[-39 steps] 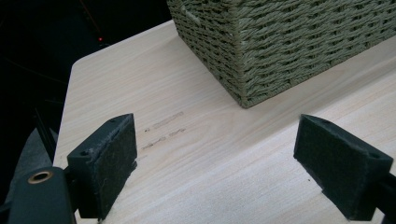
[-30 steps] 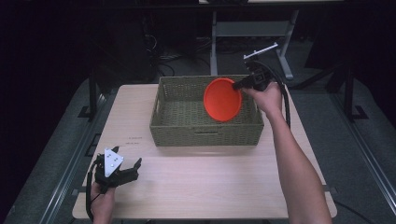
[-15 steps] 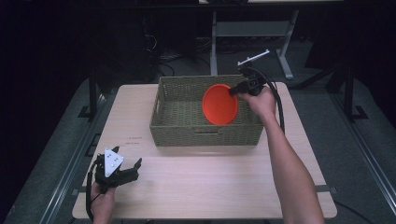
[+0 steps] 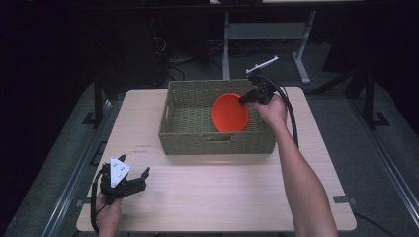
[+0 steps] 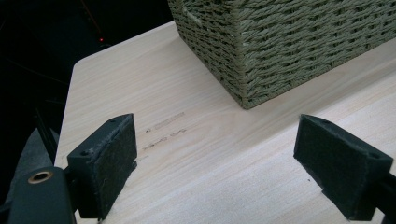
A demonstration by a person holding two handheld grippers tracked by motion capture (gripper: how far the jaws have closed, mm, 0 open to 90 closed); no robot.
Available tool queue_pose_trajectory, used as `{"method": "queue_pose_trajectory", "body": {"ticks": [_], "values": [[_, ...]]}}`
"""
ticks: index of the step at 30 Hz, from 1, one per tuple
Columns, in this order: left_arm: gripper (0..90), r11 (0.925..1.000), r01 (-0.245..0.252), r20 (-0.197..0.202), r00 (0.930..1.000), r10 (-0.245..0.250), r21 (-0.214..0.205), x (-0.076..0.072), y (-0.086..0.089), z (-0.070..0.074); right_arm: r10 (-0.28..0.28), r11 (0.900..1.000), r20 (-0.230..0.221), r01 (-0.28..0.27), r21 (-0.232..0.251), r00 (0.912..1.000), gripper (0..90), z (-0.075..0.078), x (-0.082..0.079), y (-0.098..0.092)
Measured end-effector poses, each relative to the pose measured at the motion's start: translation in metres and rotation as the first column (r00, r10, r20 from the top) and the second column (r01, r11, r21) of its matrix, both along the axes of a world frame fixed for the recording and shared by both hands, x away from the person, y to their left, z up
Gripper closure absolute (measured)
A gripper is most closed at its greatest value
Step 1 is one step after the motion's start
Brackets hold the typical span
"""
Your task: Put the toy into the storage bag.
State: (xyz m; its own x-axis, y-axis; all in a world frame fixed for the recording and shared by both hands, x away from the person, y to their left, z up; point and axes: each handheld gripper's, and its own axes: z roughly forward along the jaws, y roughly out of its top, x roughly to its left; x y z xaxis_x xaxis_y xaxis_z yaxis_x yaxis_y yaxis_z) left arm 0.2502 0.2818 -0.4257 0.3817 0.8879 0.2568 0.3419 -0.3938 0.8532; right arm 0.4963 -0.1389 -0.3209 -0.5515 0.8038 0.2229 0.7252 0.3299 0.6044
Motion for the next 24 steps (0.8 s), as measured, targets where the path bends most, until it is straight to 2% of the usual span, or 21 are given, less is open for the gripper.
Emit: {"method": "queue_pose_trajectory", "body": {"ticks": [10, 13, 16, 22, 24], "values": [[12.8, 1.0000, 0.002, 0.003, 1.0000, -0.002, 0.008, 0.000, 0.000, 0.000, -0.004, 0.9997, -0.037, 0.004, -0.023, 0.9993, 81.5, -0.017, 0.003, 0.001], [12.8, 1.0000, 0.001, 0.002, 1.0000, -0.001, 0.005, 0.000, 0.000, 0.000, -0.001, 0.9991, -0.059, -0.001, -0.043, 0.9983, 81.4, -0.023, 0.004, 0.004], [12.8, 1.0000, 0.000, 0.001, 1.0000, 0.000, 0.003, 0.000, 0.000, 0.000, 0.003, 0.9981, -0.058, -0.006, -0.061, 0.9983, 81.3, -0.026, 0.004, 0.005], [12.8, 1.0000, 0.001, 0.001, 1.0000, -0.001, 0.003, 0.000, 0.000, 0.000, -0.010, 0.9987, -0.076, 0.006, -0.051, 0.9970, 80.2, -0.028, 0.005, 0.001], [12.8, 1.0000, 0.000, 0.000, 1.0000, 0.000, 0.003, 0.000, 0.000, 0.000, -0.011, 0.9989, -0.082, 0.007, -0.046, 0.9966, 77.0, -0.029, 0.006, 0.000]]}}
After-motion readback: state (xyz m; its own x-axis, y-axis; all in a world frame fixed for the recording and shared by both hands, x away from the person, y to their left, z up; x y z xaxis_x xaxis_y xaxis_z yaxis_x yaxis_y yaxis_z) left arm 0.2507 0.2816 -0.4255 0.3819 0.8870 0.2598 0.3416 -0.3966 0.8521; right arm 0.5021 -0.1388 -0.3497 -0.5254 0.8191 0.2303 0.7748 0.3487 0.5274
